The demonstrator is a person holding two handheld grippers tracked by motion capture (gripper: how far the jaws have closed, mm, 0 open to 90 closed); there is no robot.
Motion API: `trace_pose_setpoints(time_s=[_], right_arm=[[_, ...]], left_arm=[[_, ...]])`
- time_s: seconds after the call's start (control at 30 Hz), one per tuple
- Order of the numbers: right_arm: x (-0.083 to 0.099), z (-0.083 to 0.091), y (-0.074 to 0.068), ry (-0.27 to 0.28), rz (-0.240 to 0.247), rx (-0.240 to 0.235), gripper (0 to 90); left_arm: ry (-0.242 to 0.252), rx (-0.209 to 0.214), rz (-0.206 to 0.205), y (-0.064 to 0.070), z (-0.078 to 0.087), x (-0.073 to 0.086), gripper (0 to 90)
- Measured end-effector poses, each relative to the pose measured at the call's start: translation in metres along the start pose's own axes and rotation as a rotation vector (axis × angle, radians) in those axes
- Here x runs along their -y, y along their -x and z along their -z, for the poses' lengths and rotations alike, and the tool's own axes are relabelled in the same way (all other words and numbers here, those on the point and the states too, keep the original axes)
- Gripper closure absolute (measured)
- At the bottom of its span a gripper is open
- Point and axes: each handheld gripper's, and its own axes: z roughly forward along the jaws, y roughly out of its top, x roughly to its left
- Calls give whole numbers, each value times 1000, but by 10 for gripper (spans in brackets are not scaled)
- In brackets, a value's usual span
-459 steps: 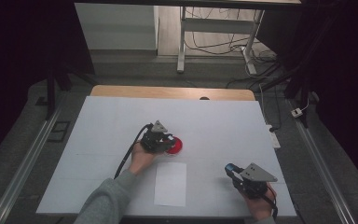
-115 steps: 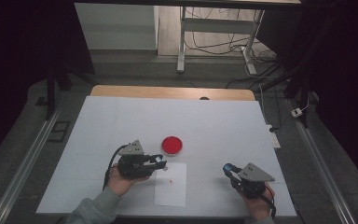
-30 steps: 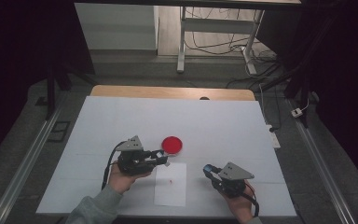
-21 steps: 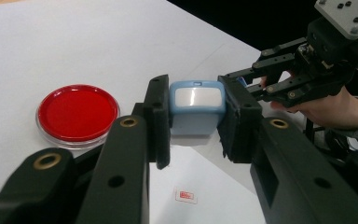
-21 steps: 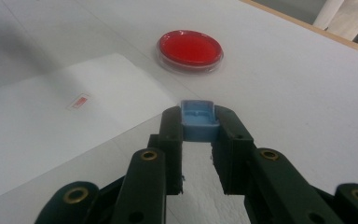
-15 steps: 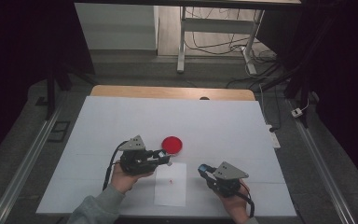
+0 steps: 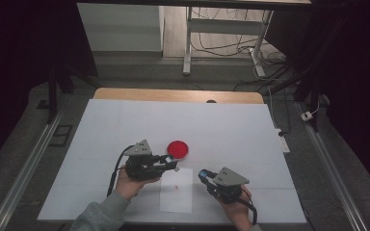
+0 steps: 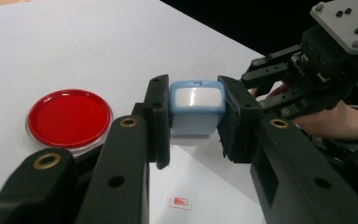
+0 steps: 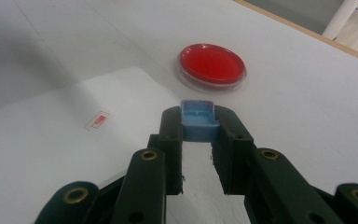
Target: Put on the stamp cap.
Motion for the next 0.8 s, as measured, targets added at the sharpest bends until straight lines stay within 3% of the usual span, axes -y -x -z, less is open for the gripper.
trace_pose_setpoints(time_s=[0.3,0.8], right_arm=[[-5,-10,-9,4,28,-25,736],[-11,-21,-22,-1,58,-20,735]], left_arm=[[-12,9,-5,4,-7,-1,668],[-20,23,-3,10,-18,-2,667]])
